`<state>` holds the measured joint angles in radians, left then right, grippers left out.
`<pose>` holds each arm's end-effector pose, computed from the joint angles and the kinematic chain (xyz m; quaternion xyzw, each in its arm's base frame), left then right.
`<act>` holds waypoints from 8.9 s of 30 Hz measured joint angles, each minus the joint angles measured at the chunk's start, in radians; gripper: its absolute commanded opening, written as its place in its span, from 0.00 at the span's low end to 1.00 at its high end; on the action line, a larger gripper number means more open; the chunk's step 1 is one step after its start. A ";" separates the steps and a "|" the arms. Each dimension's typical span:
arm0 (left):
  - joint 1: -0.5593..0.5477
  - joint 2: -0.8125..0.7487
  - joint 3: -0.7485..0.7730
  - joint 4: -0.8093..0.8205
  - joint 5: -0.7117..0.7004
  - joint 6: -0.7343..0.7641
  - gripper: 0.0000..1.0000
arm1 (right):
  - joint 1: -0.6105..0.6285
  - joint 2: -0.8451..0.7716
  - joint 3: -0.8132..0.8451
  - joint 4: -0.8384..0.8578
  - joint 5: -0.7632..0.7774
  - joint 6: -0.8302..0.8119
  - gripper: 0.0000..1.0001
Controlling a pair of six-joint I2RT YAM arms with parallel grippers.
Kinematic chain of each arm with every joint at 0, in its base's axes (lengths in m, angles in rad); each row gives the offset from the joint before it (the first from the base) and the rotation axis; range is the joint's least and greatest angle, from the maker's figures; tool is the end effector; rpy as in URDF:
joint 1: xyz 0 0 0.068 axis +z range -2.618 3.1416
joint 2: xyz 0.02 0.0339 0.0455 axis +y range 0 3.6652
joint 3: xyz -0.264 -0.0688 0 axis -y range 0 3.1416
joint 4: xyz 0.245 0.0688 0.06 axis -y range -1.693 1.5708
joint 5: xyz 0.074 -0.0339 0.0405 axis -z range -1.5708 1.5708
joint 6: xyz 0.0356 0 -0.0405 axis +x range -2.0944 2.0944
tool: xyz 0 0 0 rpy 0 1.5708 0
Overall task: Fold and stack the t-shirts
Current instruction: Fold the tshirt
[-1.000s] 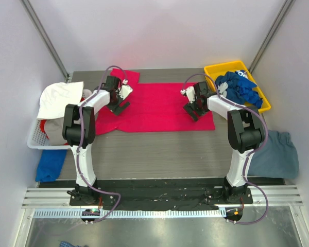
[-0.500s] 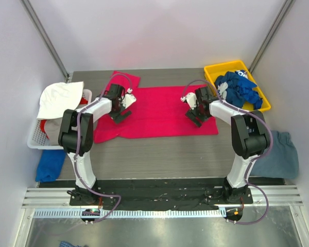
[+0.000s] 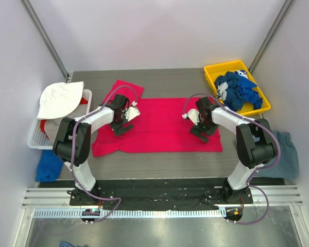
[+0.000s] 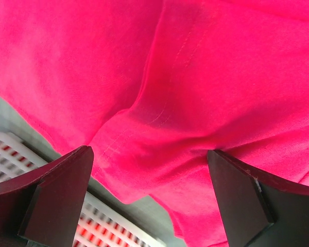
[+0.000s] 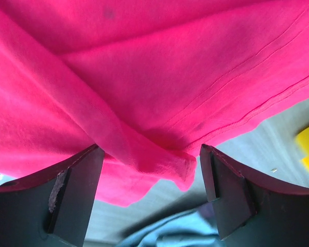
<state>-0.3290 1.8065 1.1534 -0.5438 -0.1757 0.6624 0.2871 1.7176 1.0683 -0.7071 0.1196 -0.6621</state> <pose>0.3356 -0.1080 0.1675 0.4512 0.8687 0.1157 0.1683 0.3017 0.0846 0.1675 -0.4479 0.8857 -0.0783 0.0939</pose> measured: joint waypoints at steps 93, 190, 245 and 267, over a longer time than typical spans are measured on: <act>-0.155 -0.191 -0.249 -0.054 -0.120 -0.021 1.00 | 0.194 -0.281 -0.309 0.118 0.048 -0.037 0.82; 0.057 0.026 0.169 0.165 0.010 -0.155 1.00 | -0.246 0.216 0.218 0.373 -0.135 0.456 0.60; 0.177 0.613 0.921 0.056 0.158 -0.421 0.97 | -0.252 0.264 0.255 0.385 -0.205 0.439 0.01; 0.220 0.658 0.995 -0.008 0.174 -0.503 0.89 | -0.253 0.261 0.244 0.400 -0.213 0.430 0.01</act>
<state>-0.1085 2.4641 2.1479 -0.5522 -0.0021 0.1596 0.0341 1.9781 1.3125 -0.3073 -0.0933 -0.2325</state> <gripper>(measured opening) 0.902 0.059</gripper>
